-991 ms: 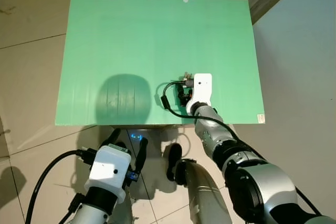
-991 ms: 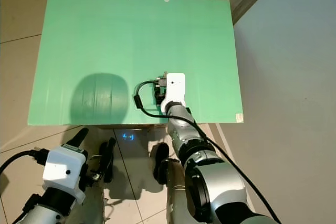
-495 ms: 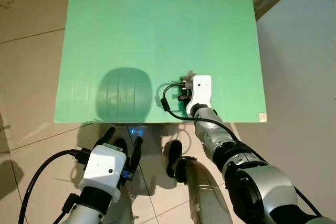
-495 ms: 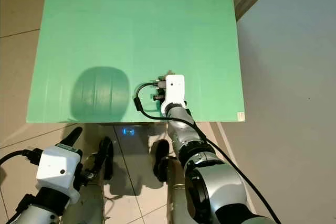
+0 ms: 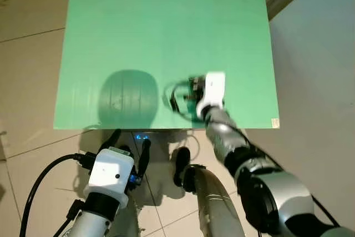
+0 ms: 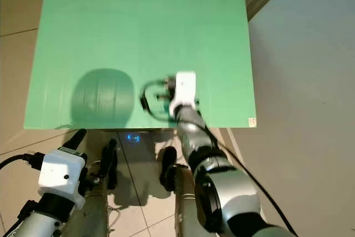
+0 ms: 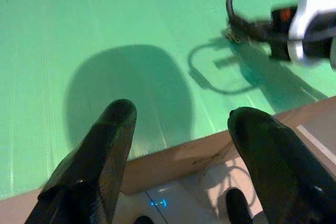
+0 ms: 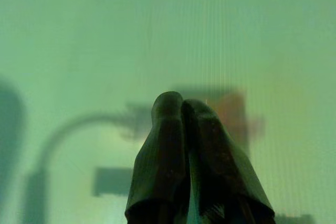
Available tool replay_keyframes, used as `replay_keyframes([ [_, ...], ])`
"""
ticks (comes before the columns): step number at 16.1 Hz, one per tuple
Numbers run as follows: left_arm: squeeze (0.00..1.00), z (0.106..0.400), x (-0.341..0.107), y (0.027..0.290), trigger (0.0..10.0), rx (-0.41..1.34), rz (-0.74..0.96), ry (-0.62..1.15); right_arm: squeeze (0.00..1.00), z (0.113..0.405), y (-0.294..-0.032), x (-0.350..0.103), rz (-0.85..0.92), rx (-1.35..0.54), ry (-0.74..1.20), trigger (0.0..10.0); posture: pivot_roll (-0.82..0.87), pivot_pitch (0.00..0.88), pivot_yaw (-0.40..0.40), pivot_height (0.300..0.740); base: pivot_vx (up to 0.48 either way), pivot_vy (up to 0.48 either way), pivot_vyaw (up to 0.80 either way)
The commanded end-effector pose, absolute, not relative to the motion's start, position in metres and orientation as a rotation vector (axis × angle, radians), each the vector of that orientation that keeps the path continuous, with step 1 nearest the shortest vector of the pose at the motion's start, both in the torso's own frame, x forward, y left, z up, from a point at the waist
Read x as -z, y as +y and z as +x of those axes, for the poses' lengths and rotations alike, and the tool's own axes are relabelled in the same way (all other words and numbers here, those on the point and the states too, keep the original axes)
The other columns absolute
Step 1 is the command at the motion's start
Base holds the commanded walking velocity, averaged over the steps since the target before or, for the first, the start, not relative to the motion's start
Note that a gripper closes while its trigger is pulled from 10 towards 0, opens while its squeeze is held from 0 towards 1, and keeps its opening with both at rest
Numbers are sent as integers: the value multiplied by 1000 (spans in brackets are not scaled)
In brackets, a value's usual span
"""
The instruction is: Hang keys on a hook
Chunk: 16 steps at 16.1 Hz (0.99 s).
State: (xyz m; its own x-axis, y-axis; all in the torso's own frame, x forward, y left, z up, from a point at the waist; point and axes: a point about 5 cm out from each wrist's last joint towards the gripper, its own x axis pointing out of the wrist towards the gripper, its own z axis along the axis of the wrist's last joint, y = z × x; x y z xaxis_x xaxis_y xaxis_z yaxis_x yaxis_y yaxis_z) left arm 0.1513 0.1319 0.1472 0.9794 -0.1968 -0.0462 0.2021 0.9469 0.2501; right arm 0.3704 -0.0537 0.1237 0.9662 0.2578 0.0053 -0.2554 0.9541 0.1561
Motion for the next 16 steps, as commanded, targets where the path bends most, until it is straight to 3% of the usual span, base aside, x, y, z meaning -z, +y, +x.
replay_keyframes([
  [1,0,147,-139,129,10000,210,245,70,0,372,-56,-131,187,-264,-35,0,436,606,-214,740,0,0,0],
  [4,0,150,-136,125,10000,222,233,64,0,370,-67,-121,154,-273,-9,0,412,584,-225,740,0,0,0],
  [5,0,152,-136,124,10000,229,233,60,110,368,-69,-113,117,-268,33,0,414,577,-221,740,0,0,0],
  [6,0,152,-136,124,10000,230,233,60,110,368,-69,-112,113,-270,39,0,414,577,-221,740,0,0,0],
  [7,0,152,-136,124,10000,234,235,62,1000,365,-71,-104,94,-274,80,10000,422,571,-215,740,0,0,0],
  [16,0,148,-131,119,10000,255,219,78,1000,359,-65,-90,38,-411,184,10000,426,566,-220,740,0,0,0],
])
